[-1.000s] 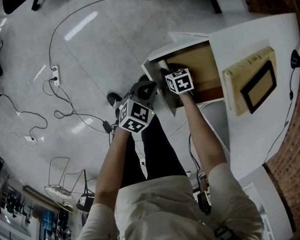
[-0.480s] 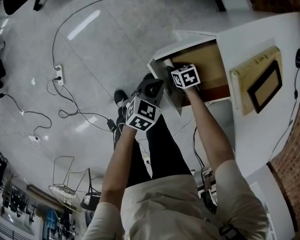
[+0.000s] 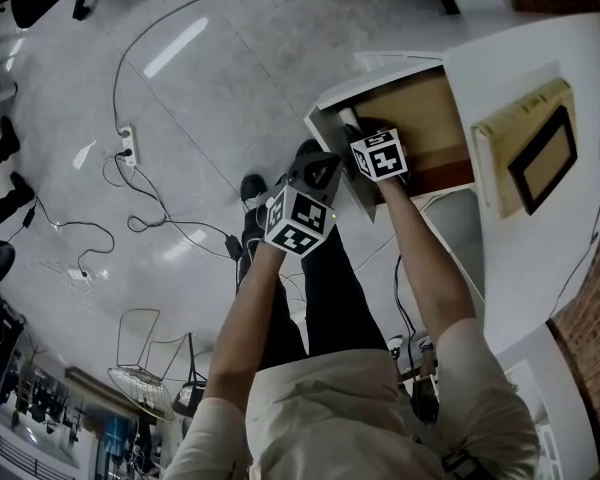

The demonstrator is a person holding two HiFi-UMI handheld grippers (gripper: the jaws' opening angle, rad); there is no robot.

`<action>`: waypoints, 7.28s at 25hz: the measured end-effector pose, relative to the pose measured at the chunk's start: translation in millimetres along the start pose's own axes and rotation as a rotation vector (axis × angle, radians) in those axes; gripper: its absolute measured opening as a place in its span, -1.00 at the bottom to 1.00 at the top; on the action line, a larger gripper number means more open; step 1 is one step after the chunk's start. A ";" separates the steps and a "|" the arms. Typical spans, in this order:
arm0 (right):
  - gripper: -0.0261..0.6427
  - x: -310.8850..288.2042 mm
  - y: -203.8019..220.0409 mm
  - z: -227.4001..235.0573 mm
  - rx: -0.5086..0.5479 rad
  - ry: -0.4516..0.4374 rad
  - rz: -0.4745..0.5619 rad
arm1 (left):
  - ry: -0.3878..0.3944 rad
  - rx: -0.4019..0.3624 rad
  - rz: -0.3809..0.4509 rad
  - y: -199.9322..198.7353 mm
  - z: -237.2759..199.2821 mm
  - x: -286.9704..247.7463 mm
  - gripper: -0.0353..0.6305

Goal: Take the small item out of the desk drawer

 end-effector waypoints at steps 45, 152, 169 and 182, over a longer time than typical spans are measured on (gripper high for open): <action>-0.55 252.0 35.6 -75.2 -0.469 0.286 0.311 | 0.175 -0.243 -0.021 11.7 111.2 147.7 -0.85; -0.53 488.0 27.7 -222.1 -0.522 0.381 0.822 | 0.139 -0.335 0.156 -95.3 236.4 297.1 -0.85; -0.53 482.5 37.5 -215.8 -0.550 0.367 0.809 | 0.135 -0.336 0.152 -95.1 236.4 294.4 -0.85; -0.53 483.0 39.1 -214.2 -0.548 0.360 0.810 | 0.138 -0.347 0.148 -95.8 240.3 290.3 -0.84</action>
Point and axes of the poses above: the fingertips, and each gripper's own axes: x backward along the fingers, z to its right, y out of its underside, the point moved 1 cm from there along x, backward along the fingers, and after that the axes turned 8 degrees about y, right-handed, at the moved point
